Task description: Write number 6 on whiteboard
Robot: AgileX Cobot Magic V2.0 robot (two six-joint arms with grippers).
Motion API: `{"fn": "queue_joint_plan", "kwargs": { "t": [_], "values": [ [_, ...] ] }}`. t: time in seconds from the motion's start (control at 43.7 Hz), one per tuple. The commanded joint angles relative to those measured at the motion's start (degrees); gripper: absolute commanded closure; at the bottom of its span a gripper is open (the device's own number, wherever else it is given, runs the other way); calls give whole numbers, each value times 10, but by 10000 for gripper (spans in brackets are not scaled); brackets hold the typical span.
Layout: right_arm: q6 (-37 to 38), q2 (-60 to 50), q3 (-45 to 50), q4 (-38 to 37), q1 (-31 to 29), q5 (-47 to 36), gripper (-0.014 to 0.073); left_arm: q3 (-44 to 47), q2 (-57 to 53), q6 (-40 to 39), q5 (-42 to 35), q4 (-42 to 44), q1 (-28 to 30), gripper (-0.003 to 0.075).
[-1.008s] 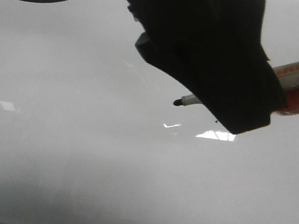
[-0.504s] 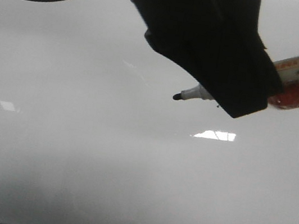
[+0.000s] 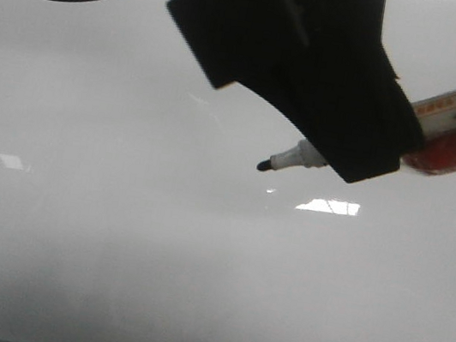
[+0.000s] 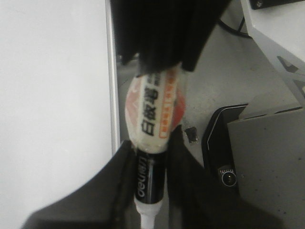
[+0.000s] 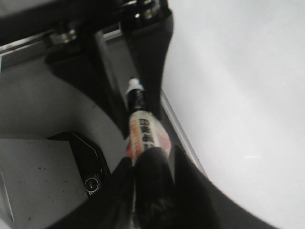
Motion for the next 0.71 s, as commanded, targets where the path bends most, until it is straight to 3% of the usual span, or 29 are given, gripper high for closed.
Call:
{"fn": "queue_joint_plan", "kwargs": {
  "t": [0.0,0.069,0.321,0.573,0.687],
  "values": [
    [0,-6,-14,19,-2,-24,92,-19,-17,-18,-27,-20,-1,672],
    [0,-12,-17,8,-4,-18,-21,-21,-19,-36,-28,-1,1,672],
    [67,-63,-31,-44,-45,-13,3,-68,-41,-254,19,212,1,672],
    [69,-79,-31,-46,-78,-13,3,-70,-132,-560,68,457,1,672],
    [70,-79,-31,-46,-78,-13,3,-46,-198,-649,95,543,1,672]
  ]
}}
